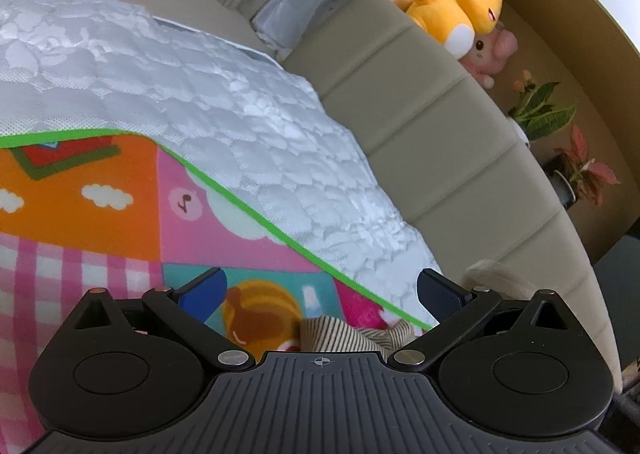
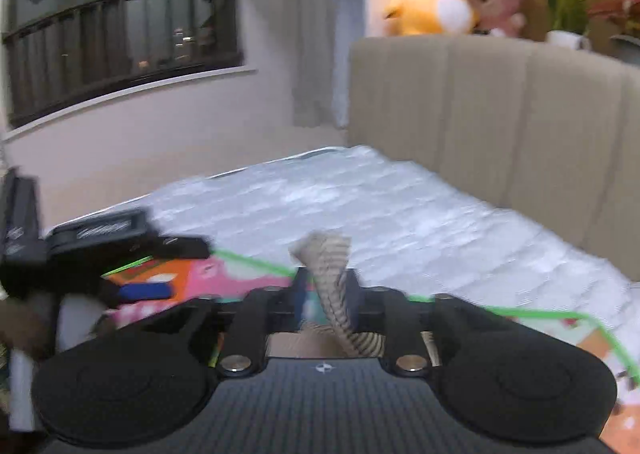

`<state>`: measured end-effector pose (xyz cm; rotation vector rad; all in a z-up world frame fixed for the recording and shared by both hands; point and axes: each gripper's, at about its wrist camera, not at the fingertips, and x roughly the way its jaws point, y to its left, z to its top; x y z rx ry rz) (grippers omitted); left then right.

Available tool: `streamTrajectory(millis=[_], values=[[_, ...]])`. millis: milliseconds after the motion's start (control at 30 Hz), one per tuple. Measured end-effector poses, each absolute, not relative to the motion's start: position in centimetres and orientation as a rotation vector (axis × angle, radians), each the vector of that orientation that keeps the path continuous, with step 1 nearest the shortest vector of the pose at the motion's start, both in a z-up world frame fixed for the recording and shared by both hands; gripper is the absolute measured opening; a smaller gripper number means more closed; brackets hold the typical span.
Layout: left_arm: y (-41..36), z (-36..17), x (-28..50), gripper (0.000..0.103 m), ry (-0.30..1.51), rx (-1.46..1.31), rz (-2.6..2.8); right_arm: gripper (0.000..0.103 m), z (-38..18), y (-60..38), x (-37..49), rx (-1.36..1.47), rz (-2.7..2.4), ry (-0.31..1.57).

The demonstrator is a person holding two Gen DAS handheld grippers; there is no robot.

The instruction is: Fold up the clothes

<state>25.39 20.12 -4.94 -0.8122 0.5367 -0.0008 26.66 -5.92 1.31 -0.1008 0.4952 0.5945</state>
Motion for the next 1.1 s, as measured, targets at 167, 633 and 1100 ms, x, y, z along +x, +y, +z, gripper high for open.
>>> streamTrajectory(millis=[167, 633, 1100], values=[[19.8, -5.4, 25.5, 0.103, 0.562, -0.826, -0.024, 0.056, 1.0, -6.5, 25.5, -0.105, 0.605, 0.485], [11.5, -6.0, 26.3, 0.063, 0.682, -0.552, -0.339, 0.049, -6.4, -17.6, 28.1, -0.031, 0.26, 0.594], [10.9, -8.6, 27.7, 0.07, 0.797, -0.279, -0.076, 0.043, -7.8, -17.0, 34.5, -0.074, 0.345, 0.691]])
